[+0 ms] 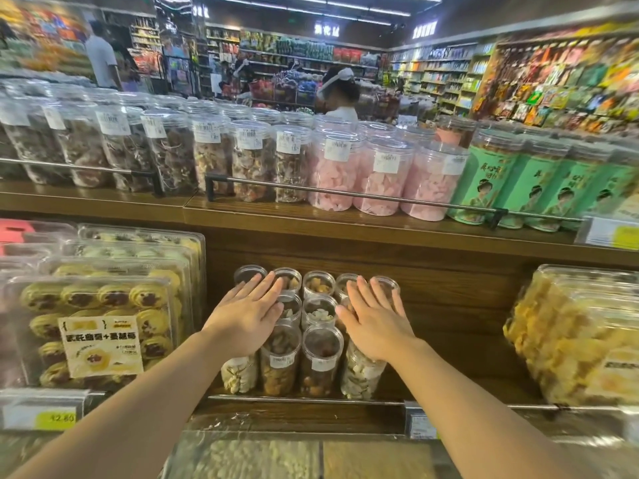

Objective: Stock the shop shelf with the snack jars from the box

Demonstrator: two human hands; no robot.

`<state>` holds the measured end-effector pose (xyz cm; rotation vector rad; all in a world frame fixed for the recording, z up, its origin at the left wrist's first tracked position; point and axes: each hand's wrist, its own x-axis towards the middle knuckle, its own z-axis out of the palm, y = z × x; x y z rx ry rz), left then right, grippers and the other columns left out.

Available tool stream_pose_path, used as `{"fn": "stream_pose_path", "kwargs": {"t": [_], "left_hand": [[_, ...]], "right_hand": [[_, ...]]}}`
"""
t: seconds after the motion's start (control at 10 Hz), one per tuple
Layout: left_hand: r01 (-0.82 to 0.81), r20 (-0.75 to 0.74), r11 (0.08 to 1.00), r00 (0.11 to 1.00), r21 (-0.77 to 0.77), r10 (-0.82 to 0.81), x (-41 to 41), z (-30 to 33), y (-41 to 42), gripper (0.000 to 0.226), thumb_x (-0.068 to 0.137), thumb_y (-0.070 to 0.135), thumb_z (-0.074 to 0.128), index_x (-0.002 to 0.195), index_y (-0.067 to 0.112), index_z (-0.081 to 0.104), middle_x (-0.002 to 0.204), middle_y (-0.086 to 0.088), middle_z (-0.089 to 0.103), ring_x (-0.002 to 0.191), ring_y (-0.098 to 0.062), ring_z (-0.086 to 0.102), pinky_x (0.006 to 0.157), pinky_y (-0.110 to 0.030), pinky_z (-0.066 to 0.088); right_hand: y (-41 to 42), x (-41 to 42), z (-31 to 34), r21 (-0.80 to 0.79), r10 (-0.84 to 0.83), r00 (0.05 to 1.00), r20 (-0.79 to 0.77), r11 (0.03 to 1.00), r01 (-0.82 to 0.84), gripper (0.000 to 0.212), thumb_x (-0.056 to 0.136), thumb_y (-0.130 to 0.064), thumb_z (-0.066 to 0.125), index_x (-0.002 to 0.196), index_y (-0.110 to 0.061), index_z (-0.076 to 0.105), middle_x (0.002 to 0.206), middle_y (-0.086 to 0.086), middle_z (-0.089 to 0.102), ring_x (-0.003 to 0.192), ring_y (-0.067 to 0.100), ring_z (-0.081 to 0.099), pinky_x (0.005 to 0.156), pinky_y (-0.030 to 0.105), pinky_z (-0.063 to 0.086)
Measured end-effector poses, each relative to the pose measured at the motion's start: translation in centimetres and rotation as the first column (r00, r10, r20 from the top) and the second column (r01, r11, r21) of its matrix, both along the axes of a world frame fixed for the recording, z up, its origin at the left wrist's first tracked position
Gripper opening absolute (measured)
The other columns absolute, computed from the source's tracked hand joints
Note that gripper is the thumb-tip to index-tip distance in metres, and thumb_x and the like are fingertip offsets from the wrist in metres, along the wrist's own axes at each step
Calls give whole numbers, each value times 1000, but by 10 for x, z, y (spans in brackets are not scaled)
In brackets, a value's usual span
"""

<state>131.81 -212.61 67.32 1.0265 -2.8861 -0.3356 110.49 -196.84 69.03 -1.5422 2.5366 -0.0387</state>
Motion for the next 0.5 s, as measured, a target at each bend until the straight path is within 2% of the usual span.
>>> {"fn": "stream_pose_path", "kwargs": {"t": [0.2,0.3,0.4,0.5], "left_hand": [[3,39,999,999,43,-5,-1,5,-1,59,107,51,10,162,34,-1,167,16,-11,154,-8,-15,126,-35,-6],[-8,103,992,995,122,-5,-5,14,-3,58,108,49,14,162,34,-1,167,15,-12,153,-8,-16,125,-36,-8],[-29,126,981,992,194,4,-11,27,-2,59,109,43,22,163,30,4,169,10,-9,155,-13,-13,124,-39,-9],[10,140,994,990,107,-25,-18,39,8,58,109,39,24,163,24,8,170,4,-4,156,-20,-9,124,-44,-6]], "right_hand": [[-6,2,2,67,-30,999,24,997,28,71,99,-67,1,160,-33,-10,166,-10,-22,151,15,-24,122,52,-14],[-6,3,11,128,-36,997,70,991,27,75,96,-72,0,160,-33,-11,165,-10,-24,150,15,-26,121,52,-18],[-6,7,26,79,-58,994,96,996,50,77,96,-73,4,161,-33,-5,167,-9,-18,152,15,-22,122,50,-16],[-1,17,42,-20,-2,993,117,1000,4,75,98,-72,15,162,-33,6,169,-10,-6,154,15,-14,123,49,-4]]}}
